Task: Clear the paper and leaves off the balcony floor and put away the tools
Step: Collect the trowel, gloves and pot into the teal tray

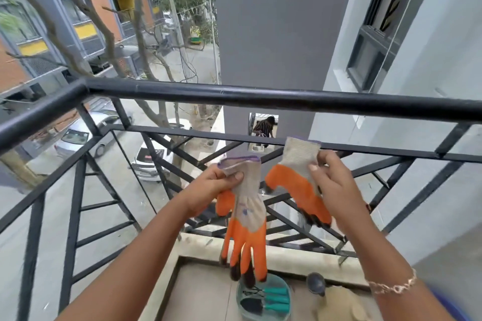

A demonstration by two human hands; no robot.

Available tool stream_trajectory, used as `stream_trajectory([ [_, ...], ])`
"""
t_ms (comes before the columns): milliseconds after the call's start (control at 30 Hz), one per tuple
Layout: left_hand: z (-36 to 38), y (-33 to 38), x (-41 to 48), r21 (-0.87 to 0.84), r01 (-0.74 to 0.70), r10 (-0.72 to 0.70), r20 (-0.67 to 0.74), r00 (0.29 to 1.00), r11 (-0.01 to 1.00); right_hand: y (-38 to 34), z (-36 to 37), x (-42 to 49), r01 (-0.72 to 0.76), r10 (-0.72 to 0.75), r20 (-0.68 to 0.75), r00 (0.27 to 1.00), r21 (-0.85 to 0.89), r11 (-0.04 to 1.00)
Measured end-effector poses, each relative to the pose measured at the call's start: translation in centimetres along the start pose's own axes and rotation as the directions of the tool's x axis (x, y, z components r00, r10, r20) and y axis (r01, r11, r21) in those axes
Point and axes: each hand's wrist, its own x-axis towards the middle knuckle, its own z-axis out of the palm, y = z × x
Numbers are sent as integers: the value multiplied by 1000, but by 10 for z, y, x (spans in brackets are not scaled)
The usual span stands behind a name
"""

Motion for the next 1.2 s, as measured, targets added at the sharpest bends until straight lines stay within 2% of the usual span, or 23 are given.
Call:
stream_trajectory([
  [100,8,7,9,-25,-45,47,63,997,999,-8,13,3,-54,24,133,991,228,972],
  [200,12,15,15,-9,-71,72,81,994,997,-14,27,1,-52,-19,250,968,273,961],
  [333,12,19,16,60,-92,88,69,994,994,-10,28,1,-76,0,227,974,327,942],
  [500,20,15,18,59,-60,57,49,997,996,-1,25,1,-179,75,300,951,337,924],
  [700,24,5,20,29,4,-2,-88,996,1000,11,21,6,-253,197,199,960,312,916],
  [833,11,5,18,-5,15,-16,-287,958,1000,15,9,10,-195,167,117,979,298,934],
  [933,-2,2,18,81,15,19,-405,914,997,12,1,10,-97,81,74,994,244,965],
  [1067,-13,5,20,124,-21,76,-460,885,992,8,-10,10,12,-19,45,999,162,987],
  [1200,-16,12,26,101,-5,47,-423,905,995,-6,-7,13,77,-124,184,975,246,966],
])
